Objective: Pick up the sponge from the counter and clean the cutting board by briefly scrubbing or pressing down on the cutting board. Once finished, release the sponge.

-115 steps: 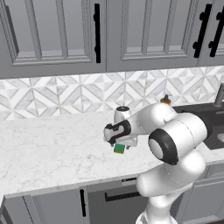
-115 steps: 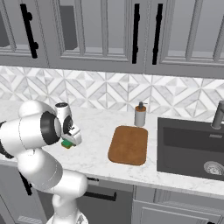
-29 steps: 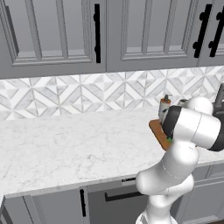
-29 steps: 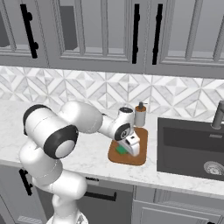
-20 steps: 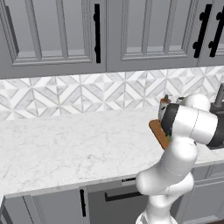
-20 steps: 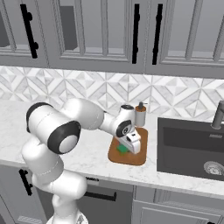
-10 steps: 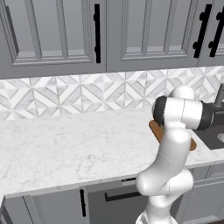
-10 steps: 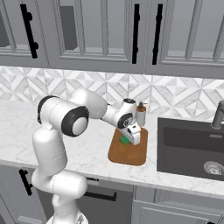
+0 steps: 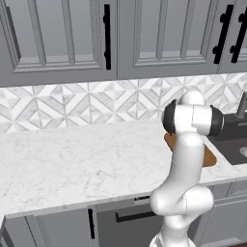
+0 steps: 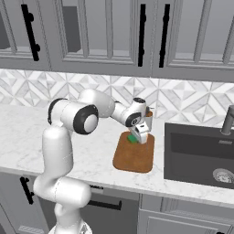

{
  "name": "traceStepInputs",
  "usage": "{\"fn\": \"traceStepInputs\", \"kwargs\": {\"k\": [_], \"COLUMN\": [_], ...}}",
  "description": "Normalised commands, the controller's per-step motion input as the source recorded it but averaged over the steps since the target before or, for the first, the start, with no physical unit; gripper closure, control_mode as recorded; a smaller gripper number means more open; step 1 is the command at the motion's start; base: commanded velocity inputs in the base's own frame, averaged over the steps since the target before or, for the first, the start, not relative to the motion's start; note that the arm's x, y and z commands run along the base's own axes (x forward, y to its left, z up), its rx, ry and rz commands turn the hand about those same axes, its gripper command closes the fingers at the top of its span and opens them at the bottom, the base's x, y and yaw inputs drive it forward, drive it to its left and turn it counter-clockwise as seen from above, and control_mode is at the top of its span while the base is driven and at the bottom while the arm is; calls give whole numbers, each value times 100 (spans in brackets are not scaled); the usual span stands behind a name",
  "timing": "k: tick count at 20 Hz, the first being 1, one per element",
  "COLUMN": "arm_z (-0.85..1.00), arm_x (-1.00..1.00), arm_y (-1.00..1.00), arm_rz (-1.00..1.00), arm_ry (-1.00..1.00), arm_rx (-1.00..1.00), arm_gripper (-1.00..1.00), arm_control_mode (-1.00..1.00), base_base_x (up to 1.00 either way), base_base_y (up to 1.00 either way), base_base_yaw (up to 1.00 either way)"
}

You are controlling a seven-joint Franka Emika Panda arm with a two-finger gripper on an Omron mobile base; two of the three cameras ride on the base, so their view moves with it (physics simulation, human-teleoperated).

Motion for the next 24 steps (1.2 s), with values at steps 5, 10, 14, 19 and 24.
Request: {"fn": "traceStepInputs", "kwargs": {"k": [5, 10, 14, 19, 24], "arm_z": [-16, -17, -7, -1, 0], "arm_x": [-65, -100, -98, -83, -41], "arm_y": [-1, -1, 0, 0, 0], "arm_rz": [-11, -10, -8, -8, -8], "arm_ry": [0, 0, 0, 5, 8], "arm_rx": [0, 0, 0, 0, 0], "arm_gripper": [100, 100, 100, 100, 100], "arm_control_mode": [-100, -100, -100, -100, -100], "base_base_x": [0, 0, 0, 0, 0], "base_base_y": [0, 0, 0, 0, 0], "base_base_yaw": [0, 0, 0, 0, 0]}}
